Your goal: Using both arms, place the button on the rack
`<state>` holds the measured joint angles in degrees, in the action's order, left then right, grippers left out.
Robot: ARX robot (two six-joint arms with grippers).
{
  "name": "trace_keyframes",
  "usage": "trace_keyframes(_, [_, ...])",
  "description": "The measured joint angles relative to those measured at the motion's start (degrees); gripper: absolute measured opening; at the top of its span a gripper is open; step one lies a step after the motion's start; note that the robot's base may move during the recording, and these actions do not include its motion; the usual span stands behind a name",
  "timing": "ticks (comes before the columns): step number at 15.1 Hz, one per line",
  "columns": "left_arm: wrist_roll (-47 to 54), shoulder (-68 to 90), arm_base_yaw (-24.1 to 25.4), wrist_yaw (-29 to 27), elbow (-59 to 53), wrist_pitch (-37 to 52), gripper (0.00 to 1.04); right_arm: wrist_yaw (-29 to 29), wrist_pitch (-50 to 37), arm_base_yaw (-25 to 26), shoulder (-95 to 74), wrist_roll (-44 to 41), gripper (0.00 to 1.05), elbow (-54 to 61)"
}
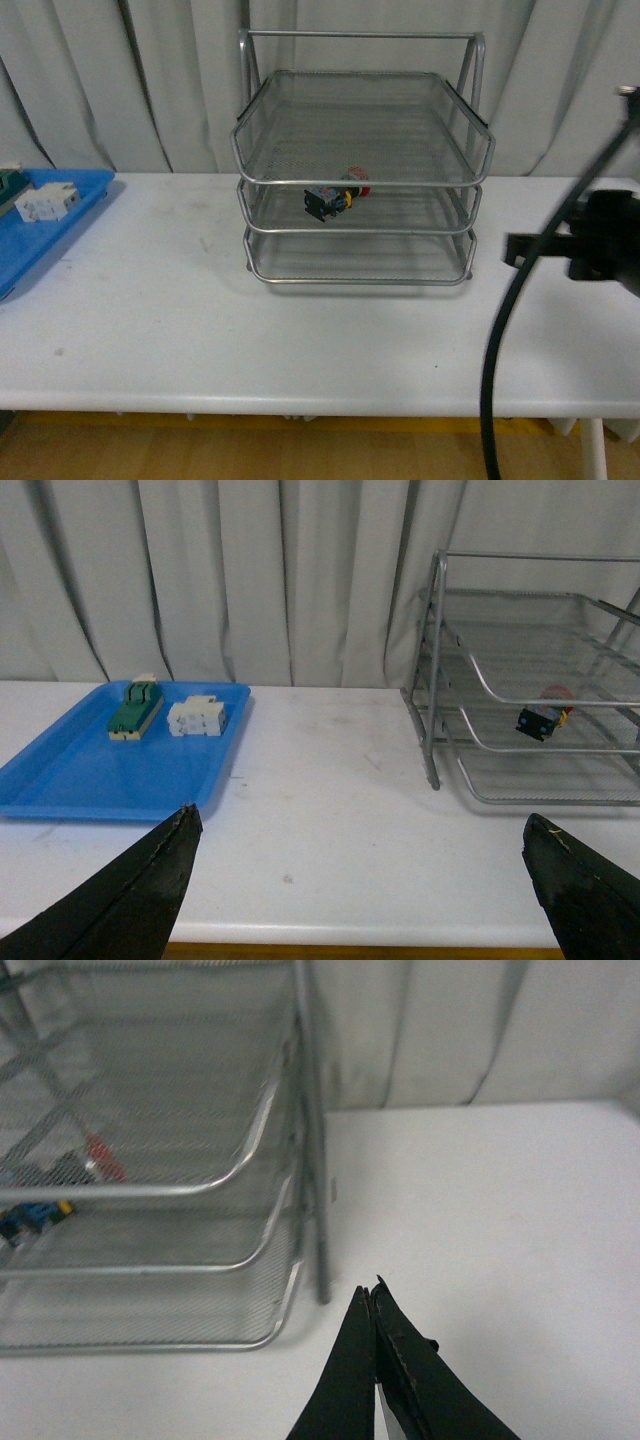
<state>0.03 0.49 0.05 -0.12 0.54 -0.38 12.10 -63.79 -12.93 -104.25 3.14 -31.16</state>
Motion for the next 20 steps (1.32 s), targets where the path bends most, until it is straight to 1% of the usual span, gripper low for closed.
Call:
trace_keyframes(1, [0.0, 0.0, 0.0, 0.0, 0.0, 0.1, 0.98, -0.4, -5.0, 1.5, 3.9, -1.2, 0.02, 3.3])
trace_keyframes(2, [0.0, 0.0, 0.0, 0.1, 0.0, 0.2, 0.98, -1.6, -4.5, 3.2, 12.7, -1.9, 0.02, 6.6])
trace_keyframes(3, [0.0, 0.0, 0.0, 0.1, 0.0, 0.2, 0.98, -3.0, -4.3, 4.1, 17.4, -2.4, 0.02, 10.4])
trace_keyframes(5, [0.0, 0.0, 0.0, 0.1, 0.0, 0.2, 0.98, -4.9, -1.8, 5.7, 21.7, -2.8, 0.02, 16.6])
trace_keyframes(7, [0.0, 0.0, 0.0, 0.1, 0.0, 0.2, 0.98, -6.2, -0.1, 7.5, 29.8, -2.8, 0.02, 20.5])
trace_keyframes(9, [0.0, 0.0, 0.0, 0.1, 0.0, 0.2, 0.98, -7.5, 3.8, 8.3, 35.6, -2.8, 0.02, 23.9])
trace_keyframes(10, [0.0, 0.0, 0.0, 0.1, 0.0, 0.2, 0.98, -9.9, 6.1, 10.2, 39.6, -2.8, 0.02, 25.5])
trace_keyframes(11, [0.0, 0.0, 0.0, 0.1, 0.0, 0.2, 0.98, -11.4, 9.1, 13.2, 44.7, -2.8, 0.02, 26.7])
trace_keyframes(13, [0.0, 0.0, 0.0, 0.1, 0.0, 0.2, 0.98, -11.9, 15.3, 13.2, 52.6, -2.8, 0.02, 28.9])
trace_keyframes(17, [0.0, 0.0, 0.0, 0.1, 0.0, 0.2, 0.98, -11.9, 18.5, 13.2, 56.6, -2.8, 0.02, 29.2])
trace_keyframes(20, [0.0, 0.0, 0.0, 0.1, 0.0, 0.2, 0.98, -11.9, 25.7, 13.2, 64.7, -2.8, 0.02, 30.5])
